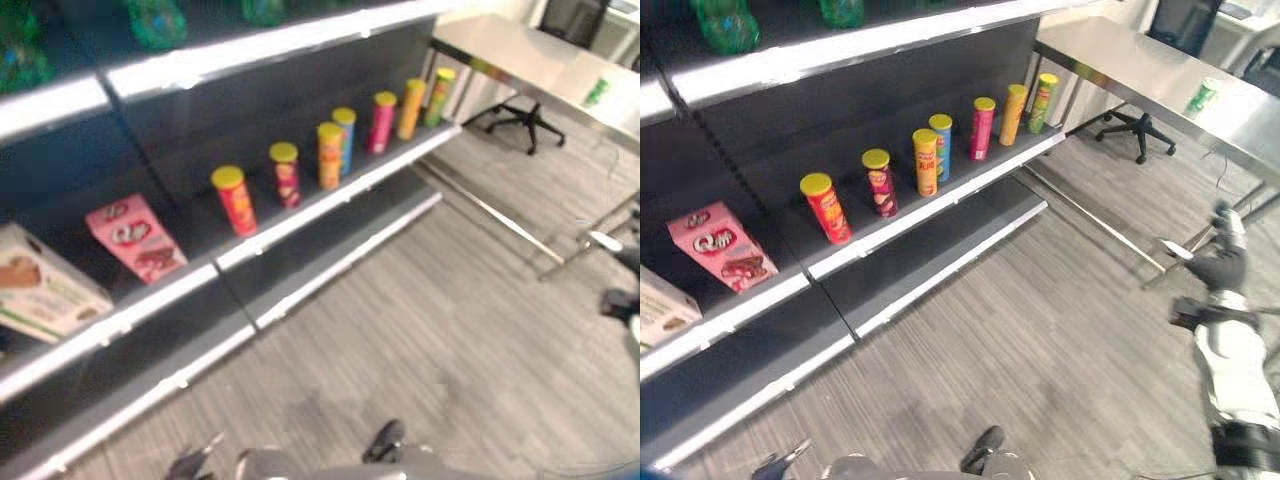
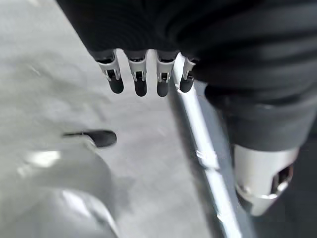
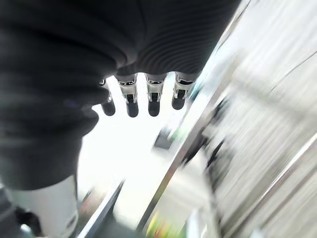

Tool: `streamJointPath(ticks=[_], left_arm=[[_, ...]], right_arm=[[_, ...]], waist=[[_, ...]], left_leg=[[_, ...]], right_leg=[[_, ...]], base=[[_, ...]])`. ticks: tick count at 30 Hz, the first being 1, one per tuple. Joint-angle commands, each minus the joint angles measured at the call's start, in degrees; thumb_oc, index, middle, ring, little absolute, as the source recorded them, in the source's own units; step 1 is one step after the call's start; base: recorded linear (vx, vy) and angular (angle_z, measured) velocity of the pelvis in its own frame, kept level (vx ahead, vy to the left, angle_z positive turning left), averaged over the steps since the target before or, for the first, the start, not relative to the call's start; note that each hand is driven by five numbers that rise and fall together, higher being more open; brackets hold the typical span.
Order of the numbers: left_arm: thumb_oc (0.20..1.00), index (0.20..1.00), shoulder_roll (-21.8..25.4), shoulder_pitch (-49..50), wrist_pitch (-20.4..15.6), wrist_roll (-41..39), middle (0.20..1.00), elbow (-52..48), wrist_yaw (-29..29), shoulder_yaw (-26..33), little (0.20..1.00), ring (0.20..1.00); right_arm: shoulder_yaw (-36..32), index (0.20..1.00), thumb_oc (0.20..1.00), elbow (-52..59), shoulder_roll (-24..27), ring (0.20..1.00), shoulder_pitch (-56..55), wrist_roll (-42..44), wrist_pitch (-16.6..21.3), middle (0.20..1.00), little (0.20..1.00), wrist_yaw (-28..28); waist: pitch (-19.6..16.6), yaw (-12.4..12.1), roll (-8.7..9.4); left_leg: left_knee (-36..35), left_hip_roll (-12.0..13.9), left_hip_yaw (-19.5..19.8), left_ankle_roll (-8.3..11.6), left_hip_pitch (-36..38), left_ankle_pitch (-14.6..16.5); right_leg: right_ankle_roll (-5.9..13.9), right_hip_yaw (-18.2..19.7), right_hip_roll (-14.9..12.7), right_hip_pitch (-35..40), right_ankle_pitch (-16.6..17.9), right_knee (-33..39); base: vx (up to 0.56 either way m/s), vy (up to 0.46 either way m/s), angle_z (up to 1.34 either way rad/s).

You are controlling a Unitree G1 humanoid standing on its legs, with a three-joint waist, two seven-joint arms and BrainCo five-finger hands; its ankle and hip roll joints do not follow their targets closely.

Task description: Put the goods on the table back onto the shelves and tidy them up.

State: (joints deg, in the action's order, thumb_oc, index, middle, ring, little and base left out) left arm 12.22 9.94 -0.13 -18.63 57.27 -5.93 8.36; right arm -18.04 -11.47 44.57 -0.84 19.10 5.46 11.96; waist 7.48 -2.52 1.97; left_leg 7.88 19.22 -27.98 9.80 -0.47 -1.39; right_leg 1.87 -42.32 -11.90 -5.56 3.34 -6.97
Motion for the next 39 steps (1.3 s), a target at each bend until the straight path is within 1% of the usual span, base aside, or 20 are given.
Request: streamJointPath(ticks=[1, 3, 4, 5, 7, 9, 11, 12, 13, 14, 15, 16, 17, 18, 19, 21, 26, 30, 34, 39], left_arm=[[1.000, 1.000, 4.73, -0.84, -0.51, 2.09, 1.000, -1.75, -0.05, -2.82, 1.000, 1.000], [1.000, 1.000, 4.20, -0.96, -0.37, 2.61, 1.000, -2.18, 0.21, -2.98, 1.000, 1.000], [1.000, 1.000, 4.19, -0.91, -0.36, 2.65, 1.000, -2.20, 0.22, -2.97, 1.000, 1.000], [1.000, 1.000, 3.50, -0.94, -0.29, 3.16, 1.000, -2.74, 0.49, -3.46, 1.000, 1.000], [1.000, 1.000, 2.60, -0.46, -0.31, 4.10, 1.000, -3.33, 1.06, -4.24, 1.000, 1.000], [1.000, 1.000, 2.35, -0.52, -0.35, 4.35, 1.000, -3.53, 0.98, -4.54, 1.000, 1.000], [1.000, 1.000, 1.51, -0.81, -0.65, 4.17, 1.000, -4.66, 0.85, -5.51, 1.000, 1.000], [1.000, 1.000, 1.26, -1.01, -0.75, 3.95, 1.000, -4.87, 0.80, -5.97, 1.000, 1.000], [1.000, 1.000, 1.27, -1.04, -0.76, 3.94, 1.000, -4.86, 0.79, -5.96, 1.000, 1.000], [1.000, 1.000, 1.14, -1.58, -0.68, 3.97, 1.000, -4.37, 1.01, -6.59, 1.000, 1.000], [1.000, 1.000, 1.15, -2.22, -0.99, 3.90, 1.000, -4.28, 0.65, -7.44, 1.000, 1.000], [1.000, 1.000, 1.14, -2.27, -1.00, 3.90, 1.000, -4.26, 0.65, -7.45, 1.000, 1.000], [1.000, 1.000, 1.09, -2.84, -1.17, 4.20, 1.000, -3.79, 0.71, -8.28, 1.000, 1.000], [1.000, 1.000, 1.08, -2.90, -1.19, 4.20, 1.000, -3.77, 0.71, -8.28, 1.000, 1.000], [1.000, 1.000, 1.14, -3.19, -1.44, 4.24, 1.000, -3.72, 0.54, -8.92, 1.000, 1.000], [1.000, 1.000, 1.34, -3.93, -1.76, 3.95, 1.000, -3.79, 0.52, -9.03, 1.000, 1.000], [1.000, 1.000, 2.20, -5.00, -1.99, 3.74, 1.000, -3.42, 0.13, -8.63, 1.000, 1.000], [1.000, 1.000, 2.52, -5.16, -1.94, 3.43, 1.000, -2.70, -0.24, -8.18, 1.000, 1.000], [1.000, 1.000, 2.16, -4.49, -1.29, 5.00, 1.000, 2.63, -0.51, -7.43, 1.000, 1.000], [1.000, 1.000, 2.23, -4.22, -1.10, 5.90, 1.000, 4.89, -0.73, -6.74, 1.000, 1.000]], right_arm=[[-3.05, 1.000, 1.000, 2.19, -1.67, 1.000, 2.43, -0.51, 2.48, 1.000, 1.000, 0.81], [-2.88, 1.000, 1.000, 3.39, -2.65, 1.000, 1.39, -0.57, 2.29, 1.000, 1.000, 0.04], [-2.92, 1.000, 1.000, 3.55, -2.70, 1.000, 1.27, -0.60, 2.22, 1.000, 1.000, 0.03], [-2.92, 1.000, 1.000, 4.94, -4.13, 1.000, -0.12, -0.19, 2.23, 1.000, 1.000, -0.51], [-1.95, 1.000, 1.000, 6.25, -6.39, 1.000, -0.89, 0.77, 2.47, 1.000, 1.000, -1.27], [-1.38, 1.000, 1.000, 6.58, -7.11, 1.000, -1.03, 0.76, 2.51, 1.000, 1.000, -1.25], [0.42, 1.000, 1.000, 6.11, -9.23, 1.000, -1.17, 1.07, 2.31, 1.000, 1.000, -1.60], [1.23, 1.000, 1.000, 5.30, -9.84, 1.000, -1.04, 0.67, 2.15, 1.000, 1.000, -1.49], [1.24, 1.000, 1.000, 5.26, -9.84, 1.000, -0.98, 0.66, 2.17, 1.000, 1.000, -1.48], [1.72, 1.000, 1.000, 4.08, -11.05, 1.000, -0.53, 0.87, 1.98, 1.000, 1.000, -1.60], [2.30, 1.000, 1.000, 2.08, -12.37, 1.000, -0.47, 1.24, 2.76, 1.000, 1.000, -0.78], [2.29, 1.000, 1.000, 2.02, -12.35, 1.000, -0.41, 1.25, 2.81, 1.000, 1.000, -0.77], [2.92, 1.000, 1.000, 0.60, -12.49, 1.000, 0.24, 0.86, 2.93, 1.000, 1.000, -0.33], [2.90, 1.000, 1.000, 0.57, -12.48, 1.000, 0.28, 0.86, 2.94, 1.000, 1.000, -0.33], [3.53, 1.000, 1.000, -1.28, -12.79, 1.000, 1.06, 0.74, 2.96, 1.000, 1.000, -0.09], [4.90, 1.000, 1.000, -1.56, -14.12, 1.000, 1.82, 0.36, 3.20, 1.000, 1.000, -0.27], [5.86, 1.000, 1.000, -1.49, -14.72, 1.000, 1.41, -1.24, 1.89, 1.000, 1.000, -1.07], [6.37, 1.000, 1.000, -1.87, -15.02, 1.000, 2.31, -1.27, 1.79, 1.000, 1.000, -1.08], [5.18, 1.000, 1.000, -1.89, -15.26, 1.000, 3.90, -1.73, 1.94, 1.000, 1.000, -0.30], [5.02, 1.000, 1.000, -2.46, -14.59, 1.000, 5.43, -2.20, 2.31, 1.000, 1.000, 0.27]], waist=[[3.55, -0.63, 4.32], [3.76, 0.28, 3.40], [3.85, 0.17, 3.23], [4.45, 1.10, 2.51], [5.24, 2.20, 1.28], [5.74, 2.32, 0.77], [6.85, 1.71, 0.52], [6.75, 1.29, 0.36], [6.52, 1.44, 0.61], [6.49, 1.03, -0.28], [6.20, 0.52, -1.23], [6.16, 0.51, -1.16], [6.05, -0.47, -1.81], [6.01, -0.45, -1.80], [5.81, -0.68, -2.12], [5.23, -0.50, -2.43], [3.59, 0.07, -1.74], [3.00, -0.17, -1.04], [2.01, -0.82, 0.09], [2.03, -1.46, 0.42]], left_leg=[[2.40, 1.14, -0.21, 2.25, -0.44, -4.31], [6.38, 3.81, -0.06, 3.51, -0.23, -7.19], [6.65, 4.22, 0.02, 3.78, -0.20, -7.24], [10.51, 6.33, -0.67, 3.28, -0.48, -10.42], [16.25, 7.79, 2.58, 3.55, -1.15, -14.70], [18.58, 8.02, 4.92, 3.56, -1.96, -15.35], [21.79, 3.36, 12.14, 2.02, -5.25, -13.14], [19.86, -0.39, 15.17, 0.87, -7.08, -10.61], [19.52, -0.79, 15.05, 0.57, -7.29, -10.89], [14.07, -3.65, 17.89, -0.58, -8.56, -7.78], [3.49, -4.81, 19.77, -0.90, -7.77, -6.73], [3.04, -4.97, 19.66, -1.02, -7.71, -7.14], [-3.09, -8.06, 24.76, -0.72, -7.82, -7.53], [-3.33, -8.13, 24.77, -0.79, -7.90, -7.87], [-4.25, -10.76, 27.50, -0.42, -8.15, -7.63], [-4.47, -11.51, 26.68, -1.07, -5.30, -5.65], [-9.38, -12.44, 24.09, -1.97, -0.67, -5.29], [-10.24, -13.13, 23.00, -2.69, 0.37, -4.81], [-11.63, -15.32, 21.74, -4.96, 1.60, -3.15], [-11.87, -16.43, 21.64, -5.95, 1.71, -2.52]], right_leg=[[11.16, 7.32, -4.19, 7.95, 3.57, 7.03], [9.51, 8.73, -1.76, 8.69, 1.67, 7.80], [9.29, 8.78, -1.38, 8.85, 1.53, 7.90], [7.15, 9.28, 0.79, 9.34, 0.74, 8.69], [5.22, 12.69, 3.61, 9.99, -1.11, 9.98], [4.61, 13.47, 4.67, 10.26, -1.35, 10.52], [3.82, 16.39, 5.03, 10.42, -1.93, 11.08], [4.06, 17.63, 4.89, 10.13, -1.93, 11.23], [4.16, 17.51, 4.53, 9.82, -1.74, 11.25], [4.82, 19.73, 5.35, 10.34, -1.94, 11.42], [6.07, 21.50, 5.17, 10.37, -2.09, 11.29], [6.09, 21.50, 5.04, 10.21, -1.90, 11.33], [6.55, 23.44, 5.43, 11.00, -2.54, 11.49], [6.56, 23.40, 5.38, 10.85, -2.34, 11.53], [6.64, 25.05, 5.65, 11.06, -2.36, 11.47], [6.75, 26.03, 5.29, 11.57, -2.58, 11.03], [7.30, 25.95, 3.85, 12.61, -3.03, 10.08], [8.06, 26.13, 2.78, 12.66, -2.91, 9.65], [9.93, 26.49, -0.38, 11.56, -2.40, 6.60], [10.51, 27.82, -1.28, 10.24, -2.16, 4.94]], base=[[0.03, -0.119, -0.42], [0.04, -0.116, -0.32], [-0.01, -0.182, -0.27], [-0.01, -0.190, -0.62], [0.03, -0.186, -0.69], [0.02, -0.110, -0.85], [0.00, -0.085, -1.04], [-0.01, -0.008, -0.66], [0.10, 0.043, -0.65], [0.22, 0.164, -0.80], [0.22, 0.159, -0.94], [0.26, 0.182, -0.94], [0.12, 0.060, -0.72], [0.22, 0.066, -0.56], [0.08, 0.013, -0.63], [0.16, 0.131, -0.97], [0.13, 0.133, -0.27], [0.06, 0.087, 0.00], [0.09, 0.174, -0.01], [0.02, 0.061, -0.10]])
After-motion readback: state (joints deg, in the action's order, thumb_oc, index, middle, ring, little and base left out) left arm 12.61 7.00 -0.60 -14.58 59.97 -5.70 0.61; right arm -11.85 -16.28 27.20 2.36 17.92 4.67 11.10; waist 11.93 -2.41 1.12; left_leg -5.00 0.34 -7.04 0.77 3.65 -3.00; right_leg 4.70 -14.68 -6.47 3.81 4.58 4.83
